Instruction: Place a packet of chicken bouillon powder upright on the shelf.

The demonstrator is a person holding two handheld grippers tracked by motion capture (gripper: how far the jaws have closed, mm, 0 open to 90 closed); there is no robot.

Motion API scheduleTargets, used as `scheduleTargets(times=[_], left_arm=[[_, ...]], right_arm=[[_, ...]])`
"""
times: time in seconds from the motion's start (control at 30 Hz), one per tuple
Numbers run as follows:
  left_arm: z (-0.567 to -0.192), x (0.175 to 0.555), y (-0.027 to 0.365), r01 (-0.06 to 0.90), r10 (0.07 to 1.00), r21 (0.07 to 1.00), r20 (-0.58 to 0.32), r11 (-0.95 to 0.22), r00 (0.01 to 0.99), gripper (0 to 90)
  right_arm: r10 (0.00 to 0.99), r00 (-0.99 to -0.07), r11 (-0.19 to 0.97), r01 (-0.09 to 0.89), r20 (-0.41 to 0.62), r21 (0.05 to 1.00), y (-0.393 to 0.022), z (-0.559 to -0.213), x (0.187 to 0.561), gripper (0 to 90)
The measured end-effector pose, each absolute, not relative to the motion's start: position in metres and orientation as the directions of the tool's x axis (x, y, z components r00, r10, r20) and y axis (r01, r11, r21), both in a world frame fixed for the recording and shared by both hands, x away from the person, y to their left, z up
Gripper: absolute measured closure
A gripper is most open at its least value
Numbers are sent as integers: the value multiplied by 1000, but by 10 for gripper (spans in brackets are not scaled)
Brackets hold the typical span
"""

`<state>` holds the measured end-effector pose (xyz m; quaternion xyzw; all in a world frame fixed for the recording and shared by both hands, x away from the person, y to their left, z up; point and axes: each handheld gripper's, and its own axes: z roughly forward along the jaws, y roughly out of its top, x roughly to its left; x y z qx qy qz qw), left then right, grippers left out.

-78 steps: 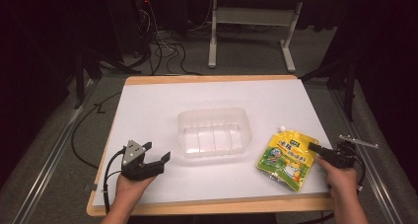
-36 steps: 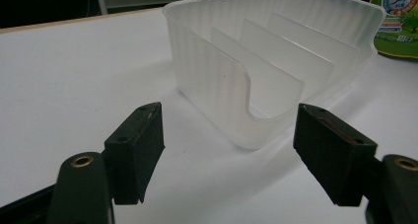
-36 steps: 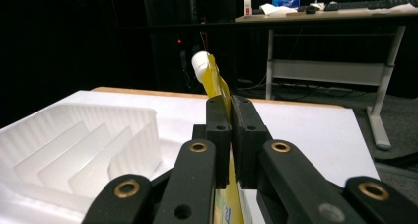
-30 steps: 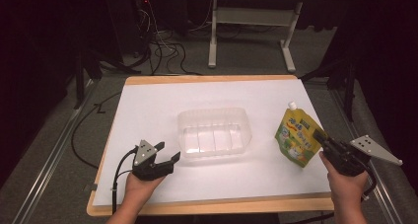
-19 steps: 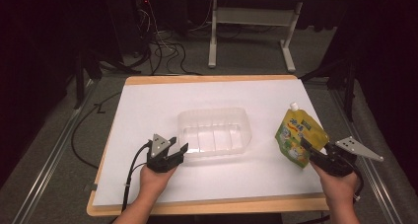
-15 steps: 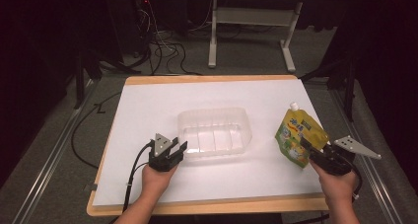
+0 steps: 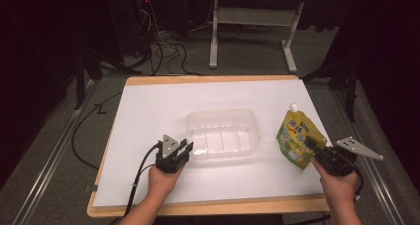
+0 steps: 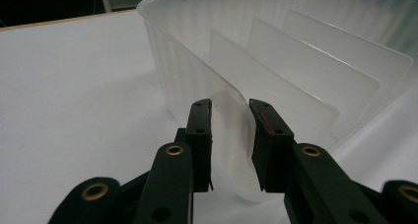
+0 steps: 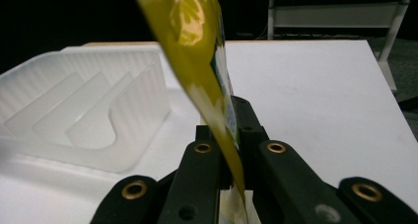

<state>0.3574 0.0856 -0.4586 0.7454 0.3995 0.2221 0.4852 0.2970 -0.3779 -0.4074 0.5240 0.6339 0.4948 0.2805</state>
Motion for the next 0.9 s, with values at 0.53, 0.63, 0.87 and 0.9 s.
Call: scheduleTargets(times=[0.53, 0.63, 0.87, 0.9], left_arm=[[-458, 354, 29, 376, 776, 898, -66, -228, 627, 719], [-457, 356, 22, 381, 778, 895, -63, -233, 625, 720], [-454, 352, 18, 384, 771, 890, -60, -246, 634, 609], [-452, 351, 21, 378, 770, 893, -58, -245, 635, 592]], right_arm=[[955, -239, -97, 301, 173, 949, -389, -389, 282, 900], [956, -233, -105, 290, 176, 951, -390, -387, 281, 900], [960, -219, -109, 276, 173, 955, -390, -383, 279, 900], [961, -218, -109, 272, 172, 956, -389, -383, 279, 900]])
